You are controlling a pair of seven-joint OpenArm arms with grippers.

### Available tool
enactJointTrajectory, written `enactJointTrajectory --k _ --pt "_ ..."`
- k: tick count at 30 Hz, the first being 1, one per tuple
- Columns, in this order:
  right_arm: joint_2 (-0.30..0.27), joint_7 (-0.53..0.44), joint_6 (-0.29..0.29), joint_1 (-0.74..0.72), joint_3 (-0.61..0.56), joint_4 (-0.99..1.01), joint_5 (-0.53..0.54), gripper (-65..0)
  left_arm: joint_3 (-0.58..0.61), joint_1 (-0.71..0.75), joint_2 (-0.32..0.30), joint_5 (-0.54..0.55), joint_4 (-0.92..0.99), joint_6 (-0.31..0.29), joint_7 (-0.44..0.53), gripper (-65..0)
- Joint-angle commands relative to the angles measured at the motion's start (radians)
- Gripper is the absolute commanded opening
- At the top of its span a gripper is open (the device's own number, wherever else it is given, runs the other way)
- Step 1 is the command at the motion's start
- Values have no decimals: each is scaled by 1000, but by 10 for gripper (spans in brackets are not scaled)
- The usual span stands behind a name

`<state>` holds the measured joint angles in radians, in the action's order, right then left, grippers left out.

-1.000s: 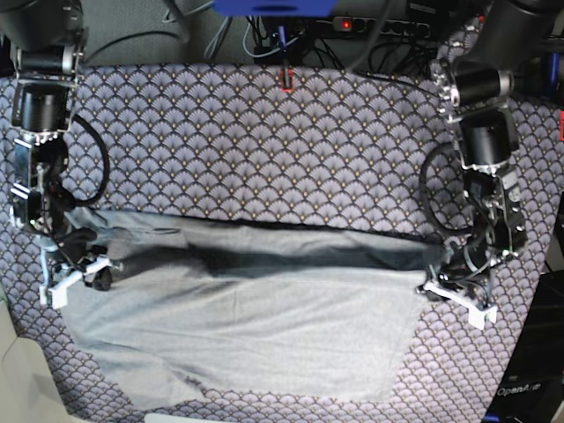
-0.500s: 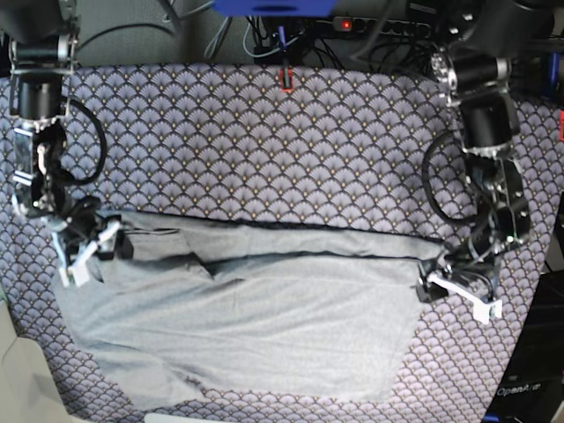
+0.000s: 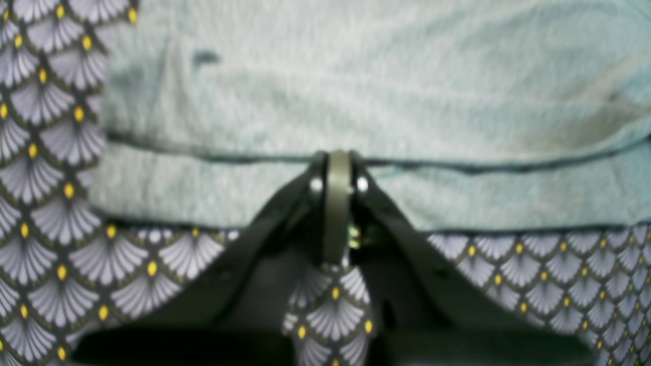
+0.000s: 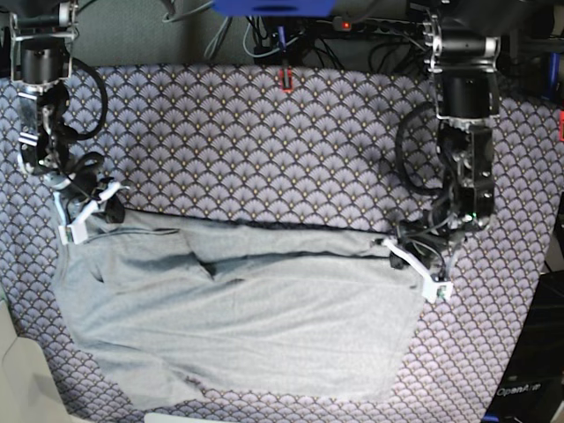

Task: Fold the T-shirt properly
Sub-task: 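Pull the lifted shoulder edge toward the hem with both grippers, then lower the folded edge onto the shirt body and release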

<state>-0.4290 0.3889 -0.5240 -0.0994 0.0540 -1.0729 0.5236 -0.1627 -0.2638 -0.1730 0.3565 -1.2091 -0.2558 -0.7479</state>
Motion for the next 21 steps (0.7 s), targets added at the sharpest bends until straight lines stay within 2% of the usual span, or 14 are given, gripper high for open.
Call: enactJointTrajectory --k 1,2,6,10,14,21 --pt "-17 -12 -8 -15 7 -17 11 -650 -5 -33 -7 -3 5 -1 21 -650" --pt "-17 -9 -8 -15 7 -17 11 -650 -5 -50 -6 -23 27 5 21 -650" --pt "-17 -5 -9 -13 7 -17 11 -650 -7 -98 14 -78 131 105 41 -650" --pt "-17 -5 -9 7 7 -17 11 -650 -2 -99 22 -89 170 118 104 -650" --pt "-17 -5 -11 11 -1 -20 11 -650 -1 -136 36 -89 251 120 109 -650" --pt "-23 5 -12 51 -108 -257 8 -650 1 -173 33 -90 346 120 112 -650"
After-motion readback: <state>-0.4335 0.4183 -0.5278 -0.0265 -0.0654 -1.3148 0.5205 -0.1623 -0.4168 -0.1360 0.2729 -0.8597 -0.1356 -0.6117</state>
